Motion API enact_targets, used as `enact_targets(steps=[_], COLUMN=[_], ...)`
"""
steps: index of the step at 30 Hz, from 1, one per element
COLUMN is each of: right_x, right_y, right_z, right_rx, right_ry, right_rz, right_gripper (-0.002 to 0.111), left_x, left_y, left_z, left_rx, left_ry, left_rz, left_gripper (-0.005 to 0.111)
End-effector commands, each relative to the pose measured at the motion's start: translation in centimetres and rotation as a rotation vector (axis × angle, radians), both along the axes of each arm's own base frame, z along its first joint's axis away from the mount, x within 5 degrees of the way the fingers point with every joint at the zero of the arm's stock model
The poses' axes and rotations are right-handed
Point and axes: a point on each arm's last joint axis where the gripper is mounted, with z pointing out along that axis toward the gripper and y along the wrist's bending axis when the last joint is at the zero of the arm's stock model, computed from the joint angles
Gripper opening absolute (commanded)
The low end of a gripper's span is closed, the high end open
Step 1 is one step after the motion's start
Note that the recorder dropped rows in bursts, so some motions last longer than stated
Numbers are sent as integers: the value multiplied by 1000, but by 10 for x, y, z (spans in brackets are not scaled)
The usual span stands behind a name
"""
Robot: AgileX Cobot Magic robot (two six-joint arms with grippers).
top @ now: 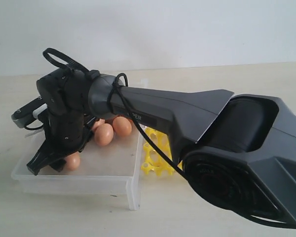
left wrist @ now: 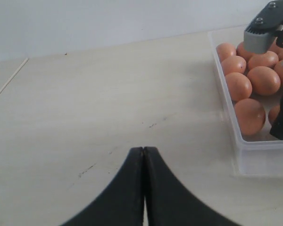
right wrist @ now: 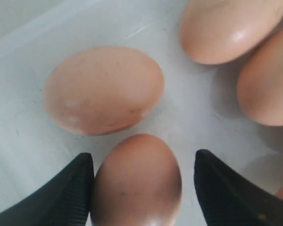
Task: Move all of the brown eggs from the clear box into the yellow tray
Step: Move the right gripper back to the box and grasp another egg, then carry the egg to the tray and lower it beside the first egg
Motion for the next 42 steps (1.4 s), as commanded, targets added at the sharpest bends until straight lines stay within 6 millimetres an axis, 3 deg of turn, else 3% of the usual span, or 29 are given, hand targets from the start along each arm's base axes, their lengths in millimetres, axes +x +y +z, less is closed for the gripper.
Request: enact_targets(steps=[1, 3, 6, 7, 15, 20, 24, 27, 29, 34, 38, 42], right_x=[5, 5, 4, 4, 1, 1, -3, -14, -19, -29, -23, -5], right_y=[-5, -5, -4, -4, -5, 0, -6, -27, -48, -108, -158, -207], right_z=[1, 1, 1, 1, 7, 62, 78, 73, 80, 113, 127, 117], right_rx=[3, 3, 5, 5, 0, 166, 259, 330, 428, 613, 651, 598], right_ry=[17, 17, 20, 24, 41, -49, -117, -165, -220, -379, -473, -509], right_rz=[-34, -34, -6, 12, 40, 54, 39, 4, -54, -181, -287, -406], right_gripper=[55, 44, 7, 1, 0, 0, 0, 0, 0, 0, 0, 0], left_x=[0, 0, 0, 0, 0, 0, 0, 0, 0, 0, 0, 0], left_y=[0, 0, 0, 0, 0, 0, 0, 0, 0, 0, 0, 0], left_z=[2, 2, 2, 2, 2, 2, 2, 2, 2, 2, 2, 2], left_rx=[-7, -7, -7, -7, -7, -7, -7, -7, -7, -7, -7, -7], left_ry=[-13, -13, -13, -13, -13, -13, -13, -13, -13, -13, -13, -13], left_rz=[-6, -6, -6, -6, -6, -6, -6, -6, -6, -6, -6, -6], left_gripper=[0, 0, 0, 0, 0, 0, 0, 0, 0, 0, 0, 0])
